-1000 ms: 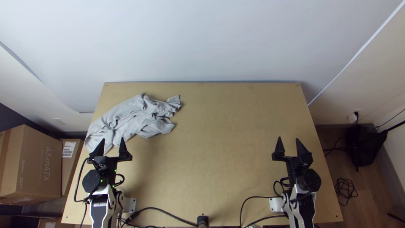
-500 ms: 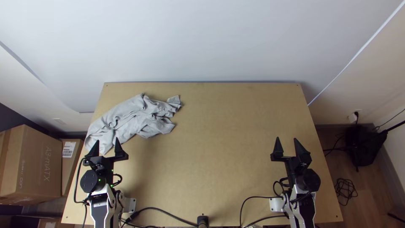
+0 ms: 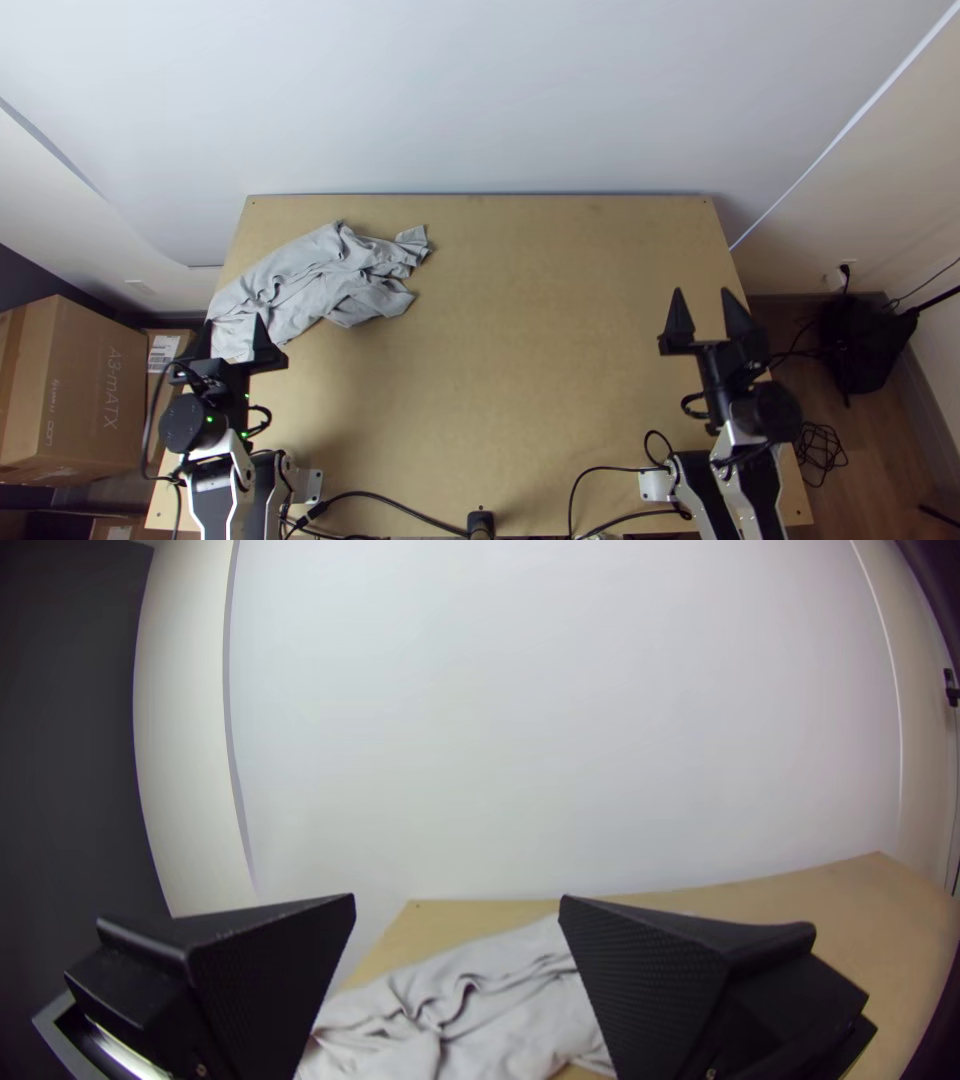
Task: Fold the t-shirt
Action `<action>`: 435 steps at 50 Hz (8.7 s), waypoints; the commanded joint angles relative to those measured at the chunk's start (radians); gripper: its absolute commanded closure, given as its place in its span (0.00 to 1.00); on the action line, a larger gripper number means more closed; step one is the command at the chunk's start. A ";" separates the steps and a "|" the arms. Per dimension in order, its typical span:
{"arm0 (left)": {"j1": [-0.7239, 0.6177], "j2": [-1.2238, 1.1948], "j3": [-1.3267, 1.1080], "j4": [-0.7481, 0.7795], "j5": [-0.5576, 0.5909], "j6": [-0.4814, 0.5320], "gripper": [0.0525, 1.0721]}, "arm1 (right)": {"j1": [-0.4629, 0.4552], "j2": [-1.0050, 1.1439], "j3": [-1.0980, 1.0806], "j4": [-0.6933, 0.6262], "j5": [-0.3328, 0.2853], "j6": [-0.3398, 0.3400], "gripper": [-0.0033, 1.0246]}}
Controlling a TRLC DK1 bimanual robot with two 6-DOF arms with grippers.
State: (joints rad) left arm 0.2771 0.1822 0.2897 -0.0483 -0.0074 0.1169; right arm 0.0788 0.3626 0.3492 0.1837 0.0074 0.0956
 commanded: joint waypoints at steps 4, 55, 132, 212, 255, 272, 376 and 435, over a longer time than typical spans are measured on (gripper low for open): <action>0.010 0.209 0.236 0.019 0.007 0.018 0.04 | 0.010 0.236 0.249 0.030 -0.029 -0.019 0.04; 0.126 0.608 0.598 -0.878 0.032 0.040 0.04 | 0.223 0.923 0.902 -0.477 -0.078 0.118 0.04; 0.573 1.501 0.773 -0.648 0.409 0.167 0.20 | 0.246 1.001 0.843 -0.661 -0.124 0.400 0.04; 0.475 1.407 0.635 -0.622 0.374 0.175 0.31 | 0.239 1.058 0.843 -0.656 -0.089 0.406 0.04; 0.553 1.206 0.697 -0.759 0.353 0.210 0.97 | 0.495 1.253 0.959 -0.644 -0.095 0.446 0.04; 0.565 1.053 0.792 -0.886 0.357 0.216 0.97 | 0.699 1.480 1.136 -0.645 -0.159 0.601 0.04; 0.419 0.881 0.971 -1.015 0.362 0.055 0.98 | 0.576 1.452 1.172 -0.386 -0.185 0.598 0.97; -0.185 0.763 1.448 -0.588 0.149 -0.349 0.98 | 0.161 0.335 0.996 -0.417 -0.184 0.415 0.97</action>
State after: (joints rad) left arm 0.0708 1.0145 1.7359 -0.6701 0.2062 -0.1951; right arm 0.2829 0.7837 1.3022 -0.2260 -0.2337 0.5186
